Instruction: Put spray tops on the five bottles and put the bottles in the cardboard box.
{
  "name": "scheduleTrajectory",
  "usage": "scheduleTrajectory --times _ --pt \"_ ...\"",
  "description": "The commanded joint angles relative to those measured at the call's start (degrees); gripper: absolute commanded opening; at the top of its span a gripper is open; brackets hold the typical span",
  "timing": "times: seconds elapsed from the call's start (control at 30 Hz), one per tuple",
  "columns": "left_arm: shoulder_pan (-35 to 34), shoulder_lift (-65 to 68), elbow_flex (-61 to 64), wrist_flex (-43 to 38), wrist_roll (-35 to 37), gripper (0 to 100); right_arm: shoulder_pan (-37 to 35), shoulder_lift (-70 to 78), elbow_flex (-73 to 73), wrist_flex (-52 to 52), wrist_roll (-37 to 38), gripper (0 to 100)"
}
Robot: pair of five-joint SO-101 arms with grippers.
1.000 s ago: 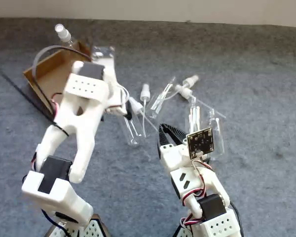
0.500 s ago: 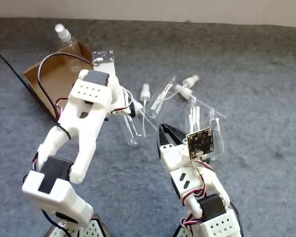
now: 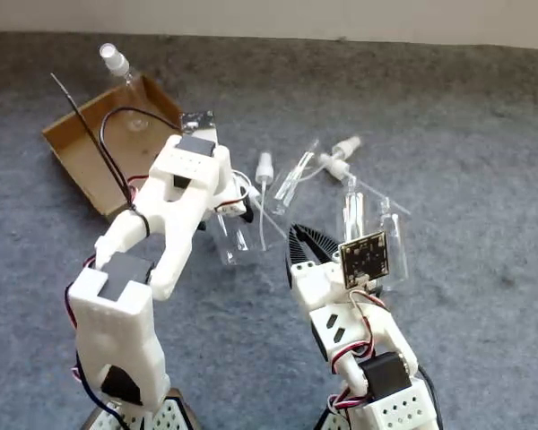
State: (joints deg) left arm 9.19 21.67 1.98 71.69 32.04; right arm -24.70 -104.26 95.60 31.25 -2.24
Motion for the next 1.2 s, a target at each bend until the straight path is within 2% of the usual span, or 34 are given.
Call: scheduleTrajectory --times 0.0,0.47,0.67,0.87,0.97,1.17 --pt "0.5 0.6 -3.4 -0.6 0.6 23 -0.7 -1.0 5.8 0.1 0.7 1.2" --pt "0.4 0.7 -3.4 -0.6 0.8 23 -0.7 -1.0 5.8 0.1 0.7 1.2" --pt "0.4 0.6 -3.4 -0.6 0.4 8 -0.7 -1.0 5.8 0.1 0.7 1.2" --pt "0.5 0.4 -3.7 0.4 0.4 12 -0.7 -1.0 5.8 0.1 0.7 1.2" --pt "0.8 0.4 -7.8 5.2 -4.6 12 -0.7 -1.0 5.8 0.1 0.7 1.2" --pt "0.9 0.5 -23.3 22.5 -18.9 11 -0.7 -1.0 5.8 0.1 0.7 1.2"
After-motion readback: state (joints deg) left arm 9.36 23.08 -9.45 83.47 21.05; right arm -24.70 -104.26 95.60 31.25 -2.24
